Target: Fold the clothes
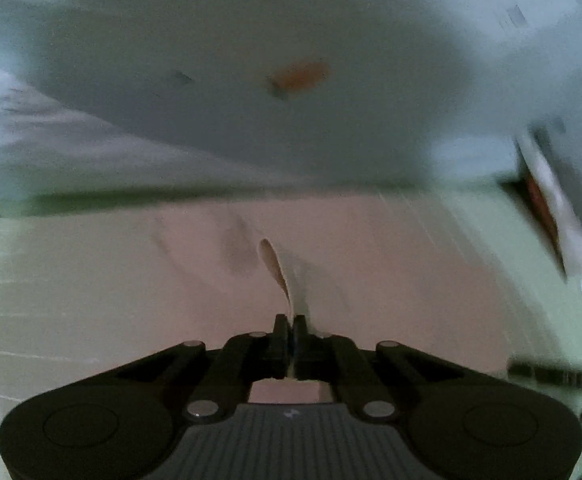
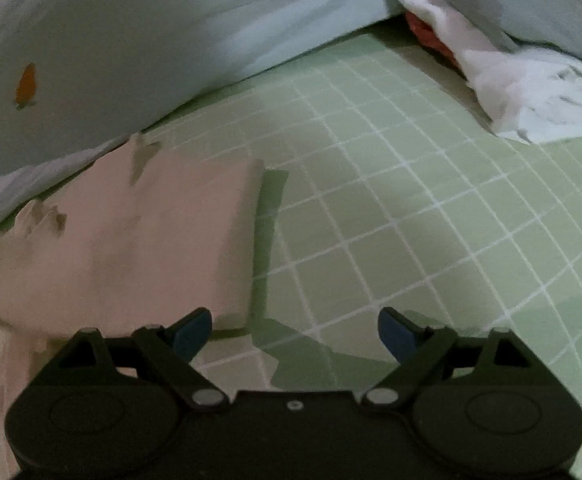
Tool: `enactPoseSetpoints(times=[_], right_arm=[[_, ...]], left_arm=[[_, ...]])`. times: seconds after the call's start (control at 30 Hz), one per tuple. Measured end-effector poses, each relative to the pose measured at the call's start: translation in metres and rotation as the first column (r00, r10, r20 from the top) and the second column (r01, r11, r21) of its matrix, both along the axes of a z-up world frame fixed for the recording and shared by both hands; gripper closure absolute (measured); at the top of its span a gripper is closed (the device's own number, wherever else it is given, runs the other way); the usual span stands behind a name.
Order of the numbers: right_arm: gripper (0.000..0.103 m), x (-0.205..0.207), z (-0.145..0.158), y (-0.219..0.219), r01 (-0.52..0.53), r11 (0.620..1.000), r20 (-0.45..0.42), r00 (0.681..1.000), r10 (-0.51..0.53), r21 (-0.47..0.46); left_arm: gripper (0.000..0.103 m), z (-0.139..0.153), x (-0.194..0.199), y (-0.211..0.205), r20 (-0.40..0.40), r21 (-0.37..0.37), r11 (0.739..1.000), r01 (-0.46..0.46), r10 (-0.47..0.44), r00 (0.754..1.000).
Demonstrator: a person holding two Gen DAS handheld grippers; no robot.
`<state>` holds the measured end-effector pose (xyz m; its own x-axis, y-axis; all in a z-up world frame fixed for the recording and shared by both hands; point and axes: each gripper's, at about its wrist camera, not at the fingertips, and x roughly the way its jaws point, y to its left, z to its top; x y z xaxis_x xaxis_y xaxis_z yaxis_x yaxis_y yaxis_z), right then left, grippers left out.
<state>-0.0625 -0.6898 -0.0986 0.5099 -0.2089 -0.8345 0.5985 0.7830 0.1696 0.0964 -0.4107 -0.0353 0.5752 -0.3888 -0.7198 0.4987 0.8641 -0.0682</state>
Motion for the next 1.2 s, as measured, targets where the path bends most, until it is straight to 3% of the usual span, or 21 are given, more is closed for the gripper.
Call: enactPoseSetpoints(times=[0.1, 0.2, 0.4, 0.53, 0.6, 0.63, 0.67, 0.73, 0.8, 0.93, 1.2], right_arm=[[0.012, 0.006, 0.001, 0.011, -0.033, 0.999, -0.012, 0.999, 0.033, -0.008], [0.012, 0.013, 0.004, 0.024, -0.074, 0.997, -0.027, 0.997, 0.073, -0.02], [0.012, 0.022, 0.011, 0.046, -0.144, 0.987, -0.055, 0.989, 0.141, -0.07], [0.012, 0.023, 0.015, 0.055, -0.167, 0.981, -0.058, 0.985, 0.162, -0.1], [0.012, 0.023, 0.017, 0.059, -0.179, 0.977, -0.06, 0.983, 0.173, -0.115], [0.012, 0.024, 0.019, 0.062, -0.184, 0.975, -0.061, 0.982, 0.178, -0.123], [0.012, 0.024, 0.02, 0.064, -0.19, 0.973, -0.062, 0.981, 0.183, -0.13], [0.0, 0.02, 0.021, 0.067, -0.2, 0.969, -0.05, 0.979, 0.195, -0.142], [0.0, 0.015, 0.022, 0.072, -0.212, 0.966, -0.037, 0.977, 0.208, -0.151], [0.0, -0.003, 0.021, 0.083, -0.241, 0.958, -0.03, 0.971, 0.239, -0.154], [0.0, -0.044, 0.013, 0.103, -0.291, 0.943, -0.036, 0.957, 0.289, -0.159]], left_arm=[[0.101, 0.015, 0.022, 0.038, 0.074, -0.012, 0.992, -0.123, 0.124, 0.99], [0.101, 0.021, 0.05, 0.082, 0.094, -0.035, 0.966, -0.257, 0.259, 0.961], [0.101, 0.013, 0.089, 0.153, 0.116, -0.024, 0.883, -0.469, 0.469, 0.876], [0.1, -0.003, 0.099, 0.184, 0.063, -0.039, 0.82, -0.571, 0.573, 0.817], [0.097, -0.01, 0.099, 0.189, 0.047, -0.015, 0.796, -0.605, 0.605, 0.795], [0.086, -0.013, 0.097, 0.188, 0.038, 0.003, 0.792, -0.61, 0.61, 0.792], [0.076, -0.016, 0.094, 0.187, 0.024, 0.009, 0.795, -0.607, 0.606, 0.795], [0.038, -0.021, 0.085, 0.183, -0.002, 0.004, 0.805, -0.593, 0.593, 0.805], [0.027, -0.021, 0.07, 0.174, -0.017, -0.023, 0.825, -0.564, 0.564, 0.826], [0.017, -0.023, 0.034, 0.149, -0.047, -0.004, 0.866, -0.501, 0.5, 0.865], [0.017, -0.033, -0.063, 0.123, -0.139, 0.032, 0.937, -0.349, 0.35, 0.926]])
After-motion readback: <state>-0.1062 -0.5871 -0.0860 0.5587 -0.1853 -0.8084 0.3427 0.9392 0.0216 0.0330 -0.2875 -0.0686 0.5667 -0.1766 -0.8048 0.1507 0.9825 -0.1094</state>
